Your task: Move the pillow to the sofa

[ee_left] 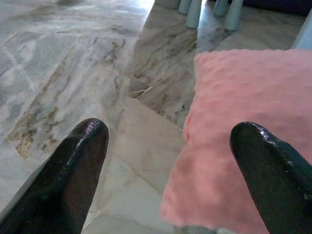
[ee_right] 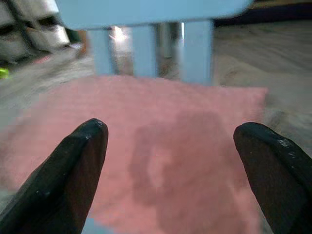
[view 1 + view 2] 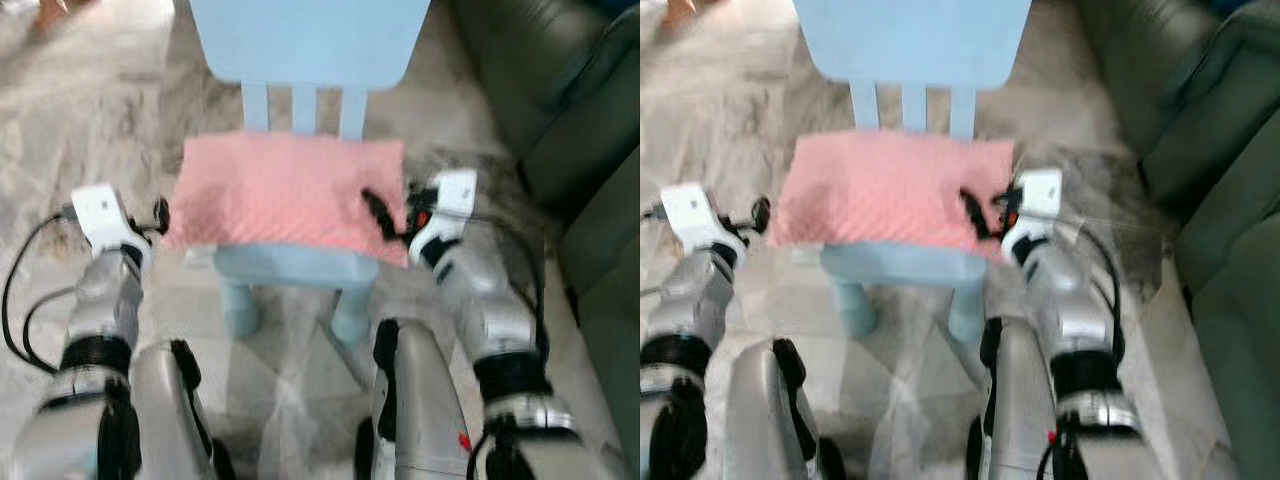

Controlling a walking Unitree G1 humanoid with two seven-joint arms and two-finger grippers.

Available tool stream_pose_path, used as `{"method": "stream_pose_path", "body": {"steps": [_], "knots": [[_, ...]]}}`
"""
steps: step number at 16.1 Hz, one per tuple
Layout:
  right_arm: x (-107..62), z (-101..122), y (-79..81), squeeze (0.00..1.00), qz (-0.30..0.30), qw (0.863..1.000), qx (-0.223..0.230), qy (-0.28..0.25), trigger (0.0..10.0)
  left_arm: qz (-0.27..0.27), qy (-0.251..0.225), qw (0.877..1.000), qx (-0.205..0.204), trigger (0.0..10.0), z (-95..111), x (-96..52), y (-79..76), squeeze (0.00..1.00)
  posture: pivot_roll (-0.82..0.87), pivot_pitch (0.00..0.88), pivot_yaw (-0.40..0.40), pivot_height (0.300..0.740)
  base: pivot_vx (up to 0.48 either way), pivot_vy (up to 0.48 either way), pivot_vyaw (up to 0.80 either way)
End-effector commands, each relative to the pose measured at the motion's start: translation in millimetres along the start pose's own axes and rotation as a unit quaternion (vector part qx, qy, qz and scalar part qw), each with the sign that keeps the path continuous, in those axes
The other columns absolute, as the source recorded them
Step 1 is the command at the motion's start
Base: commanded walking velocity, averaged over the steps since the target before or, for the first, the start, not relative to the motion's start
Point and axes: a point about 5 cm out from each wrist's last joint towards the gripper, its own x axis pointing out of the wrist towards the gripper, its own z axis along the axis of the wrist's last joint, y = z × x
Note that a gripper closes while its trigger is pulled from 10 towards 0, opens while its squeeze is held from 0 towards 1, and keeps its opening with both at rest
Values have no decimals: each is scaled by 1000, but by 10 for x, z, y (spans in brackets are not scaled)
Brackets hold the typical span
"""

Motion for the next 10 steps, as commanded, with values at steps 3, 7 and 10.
{"method": "stream_pose_path", "body": {"steps": [3,7,10], "knots": [[167,155,-150,0,-56,998,-13,-2,10000,31,-5,999,-27,10000,194,102,95,0,-141,341,-60,403,0,0,0],[324,321,-145,0,-62,998,12,-19,10000,23,21,991,-127,10000,317,198,15,0,-137,364,-62,403,0,0,0],[344,327,-208,0,-67,997,25,-13,10000,26,14,975,-219,10000,462,250,-30,0,-140,380,-62,403,0,0,0]]}}
